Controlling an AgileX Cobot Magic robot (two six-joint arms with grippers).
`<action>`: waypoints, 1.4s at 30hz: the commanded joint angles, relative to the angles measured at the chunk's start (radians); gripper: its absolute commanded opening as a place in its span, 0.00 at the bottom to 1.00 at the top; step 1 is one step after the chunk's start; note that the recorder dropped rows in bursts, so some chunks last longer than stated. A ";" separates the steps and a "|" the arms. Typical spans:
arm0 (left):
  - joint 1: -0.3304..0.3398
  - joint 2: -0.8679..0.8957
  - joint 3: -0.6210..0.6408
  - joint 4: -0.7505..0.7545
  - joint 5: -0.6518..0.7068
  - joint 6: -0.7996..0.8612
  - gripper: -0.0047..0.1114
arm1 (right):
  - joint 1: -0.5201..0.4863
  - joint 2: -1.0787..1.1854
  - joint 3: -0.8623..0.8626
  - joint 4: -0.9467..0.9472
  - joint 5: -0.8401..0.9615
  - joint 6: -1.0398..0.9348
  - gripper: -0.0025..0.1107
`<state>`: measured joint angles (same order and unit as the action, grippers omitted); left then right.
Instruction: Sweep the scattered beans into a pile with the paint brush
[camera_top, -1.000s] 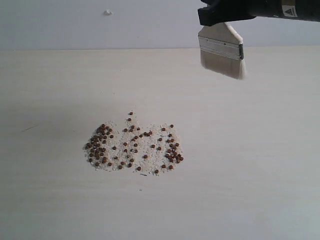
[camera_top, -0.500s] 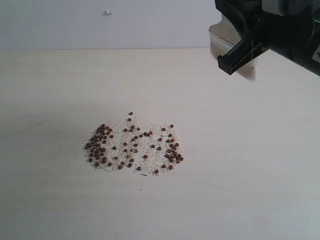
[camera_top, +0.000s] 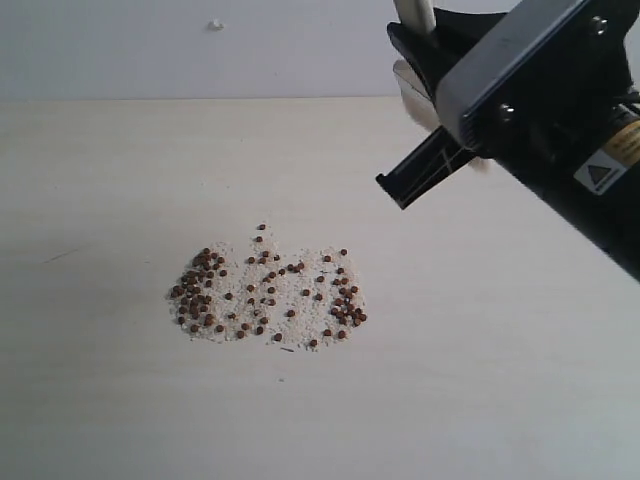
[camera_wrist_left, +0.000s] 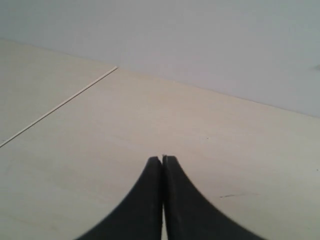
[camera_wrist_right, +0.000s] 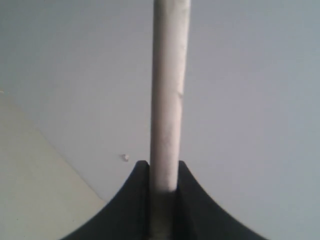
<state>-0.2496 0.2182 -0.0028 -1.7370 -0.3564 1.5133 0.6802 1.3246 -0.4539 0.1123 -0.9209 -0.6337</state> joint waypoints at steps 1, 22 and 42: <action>-0.004 -0.006 0.003 0.001 -0.009 0.001 0.04 | 0.148 0.060 -0.003 0.321 -0.161 -0.164 0.02; -0.004 -0.006 0.003 0.001 -0.009 0.001 0.04 | 0.326 0.690 -0.558 0.560 -0.233 0.877 0.02; -0.004 -0.006 0.003 0.001 -0.009 0.001 0.04 | 0.332 0.985 -0.879 0.703 0.033 0.881 0.02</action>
<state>-0.2496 0.2182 -0.0028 -1.7370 -0.3580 1.5133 1.0106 2.3112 -1.3243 0.7708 -0.9010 0.2964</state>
